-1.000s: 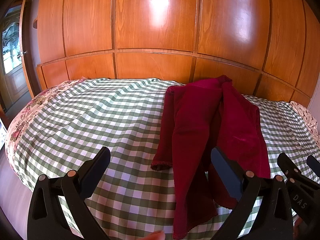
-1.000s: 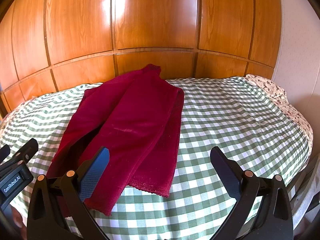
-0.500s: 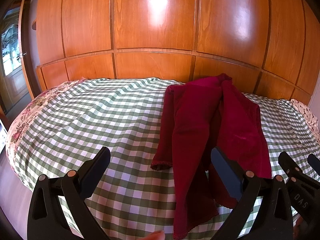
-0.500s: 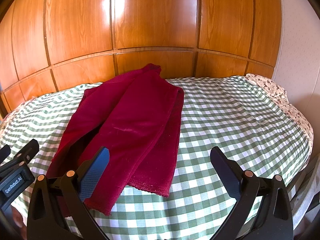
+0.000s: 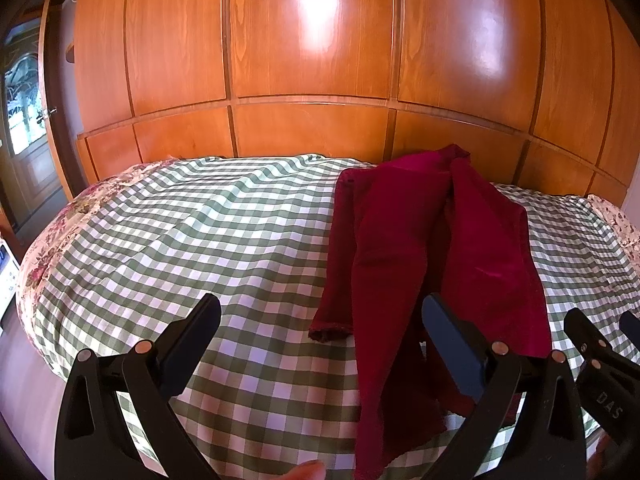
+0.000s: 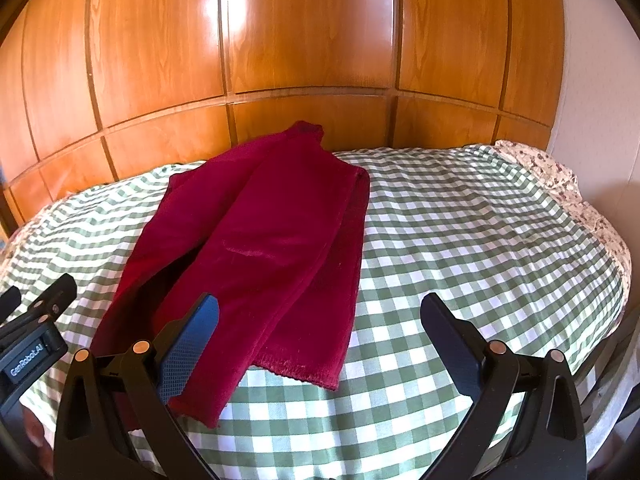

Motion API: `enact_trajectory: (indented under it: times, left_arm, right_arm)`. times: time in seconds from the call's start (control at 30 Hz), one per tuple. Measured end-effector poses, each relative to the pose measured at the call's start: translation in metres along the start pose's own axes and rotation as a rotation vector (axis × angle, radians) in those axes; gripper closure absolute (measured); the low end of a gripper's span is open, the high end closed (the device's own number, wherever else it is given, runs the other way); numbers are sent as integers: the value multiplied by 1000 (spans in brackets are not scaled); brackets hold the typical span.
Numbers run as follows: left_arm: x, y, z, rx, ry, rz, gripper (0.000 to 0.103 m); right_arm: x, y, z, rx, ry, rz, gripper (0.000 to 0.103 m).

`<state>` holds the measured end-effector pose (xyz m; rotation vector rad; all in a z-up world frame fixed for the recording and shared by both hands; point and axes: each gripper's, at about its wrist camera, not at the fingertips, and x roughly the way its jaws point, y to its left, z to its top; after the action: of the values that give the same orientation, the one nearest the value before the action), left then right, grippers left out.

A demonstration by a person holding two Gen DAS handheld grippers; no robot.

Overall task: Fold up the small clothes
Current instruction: 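Grasp the red top's hem with both grippers and lift it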

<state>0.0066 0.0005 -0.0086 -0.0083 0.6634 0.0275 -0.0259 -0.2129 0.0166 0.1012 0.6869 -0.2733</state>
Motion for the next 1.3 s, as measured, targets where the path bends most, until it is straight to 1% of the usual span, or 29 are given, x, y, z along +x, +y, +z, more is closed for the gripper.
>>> enact_trajectory:
  times: [0.1,0.23,0.3,0.37,0.43,0.53,0.57,0.6,0.67,0.73,0.77,0.8,0.83,0.87,0.9,0.93,0.97,1.0,1.03,1.07,1.1,1.13,1.17,1.2,1.23,1.3]
  left_arm:
    - [2,0,0,3,1,4,3]
    - [5,0,-1,6,11,6,3]
    - [8,1,-1,5,19,6,3]
    - [10,0,-2,7,24,5,3]
    - [13,0,-2,19,31,1,3]
    - [23,3,-4,42,57,-4,3]
    - [27,7,-5,44,72,-3,3]
    - [29,11,-5,45,82,-11,3]
    - [33,20,-8,49,102,-66,3]
    - [33,29,-14,66,108,-146,4]
    - [32,33,-18,81,107,-182,4]
    - [30,35,-23,101,108,-226,7]
    - [29,36,-26,113,114,-252,8]
    - [28,35,-29,128,125,-281,12]
    - [28,34,-33,145,139,-312,15]
    - [29,31,-37,163,153,-340,17]
    - [31,27,-40,182,172,-361,20]
    - [33,24,-42,196,190,-372,25]
    - [36,19,-45,208,211,-381,28]
    - [40,16,-46,215,226,-386,36]
    - [44,11,-48,230,245,-393,56]
    - [49,7,-49,243,265,-388,66]
    - [54,5,-49,244,281,-385,84]
    - [56,4,-49,237,290,-389,99]
    - [57,6,-47,221,294,-399,98]
    - [55,8,-41,200,275,-419,99]
  right_arm:
    - [1,-3,-2,9,16,11,3]
    - [1,-10,-8,41,29,65,3]
    - [-1,-12,-10,52,32,100,3]
    - [1,-14,-13,59,54,151,3]
    - [9,-13,-18,51,113,216,3]
    - [27,-6,-27,37,236,322,3]
    - [34,-7,-29,47,273,334,3]
    - [36,-8,-29,56,279,325,3]
    - [37,-12,-25,78,266,305,3]
    - [39,-13,-20,90,256,297,3]
    - [39,-13,-18,91,258,309,3]
    - [41,-11,-17,84,258,326,5]
    - [44,-7,-15,75,258,336,7]
    - [48,-5,-12,71,270,350,14]
    - [52,-5,-13,72,284,365,23]
    - [55,-3,-14,77,304,384,26]
    - [63,-1,-13,88,334,400,31]
    - [72,2,-14,103,364,416,37]
    - [79,6,-15,110,389,426,42]
    - [82,9,-15,106,398,428,56]
    - [82,12,-13,89,395,426,71]
    - [79,13,-9,70,380,425,74]
    - [76,12,-7,53,367,431,77]
    - [71,12,-4,25,350,440,82]
    - [66,10,-1,-2,327,443,84]
    - [55,1,6,-29,288,446,91]
